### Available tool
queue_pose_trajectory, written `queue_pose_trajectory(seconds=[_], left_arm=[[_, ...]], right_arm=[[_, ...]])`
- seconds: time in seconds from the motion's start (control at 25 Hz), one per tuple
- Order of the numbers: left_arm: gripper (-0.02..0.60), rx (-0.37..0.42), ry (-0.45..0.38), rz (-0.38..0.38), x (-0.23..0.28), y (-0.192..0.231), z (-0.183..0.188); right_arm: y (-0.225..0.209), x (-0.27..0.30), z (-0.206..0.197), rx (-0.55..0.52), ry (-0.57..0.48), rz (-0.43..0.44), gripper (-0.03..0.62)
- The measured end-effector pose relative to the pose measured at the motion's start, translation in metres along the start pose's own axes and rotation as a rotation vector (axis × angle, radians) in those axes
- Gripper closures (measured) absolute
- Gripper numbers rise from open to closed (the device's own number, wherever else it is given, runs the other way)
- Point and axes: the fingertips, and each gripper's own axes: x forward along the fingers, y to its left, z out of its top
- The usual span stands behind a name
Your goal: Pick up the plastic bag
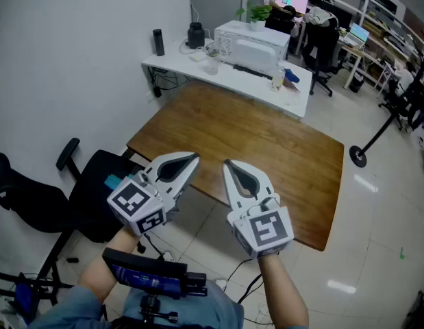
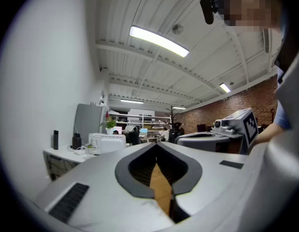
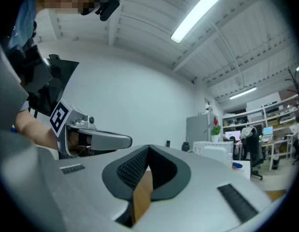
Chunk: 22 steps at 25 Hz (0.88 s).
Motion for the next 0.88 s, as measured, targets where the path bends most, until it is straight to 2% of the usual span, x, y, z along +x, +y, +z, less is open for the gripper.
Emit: queue_pose_trajectory(seconds=[0.2,0.52,0.72,0.88], left_arm=[[0.580,0.006,0.004,0.117,-0.037,0.044,-0.005],[0.578,0.011,-0.016,0.333,-0.115,0.118,-0.005],[0.556,0.007,-0.008,0.388,-0.145,0.153,-0.017],[0.554,-0.003,-0.010,0.408,-0.160,0.180,-0.022]], right_arm=[[0.030,0.043,-0.004,0.013,-0.004,0.090,0.592],[0.110,0.124,-0.001,0.015,-0.027,0.304,0.592],[0.152,0.164,-0.007,0.017,-0.033,0.381,0.592],[0.172,0.192,-0.013,0.033,-0.020,0.402,0.576]])
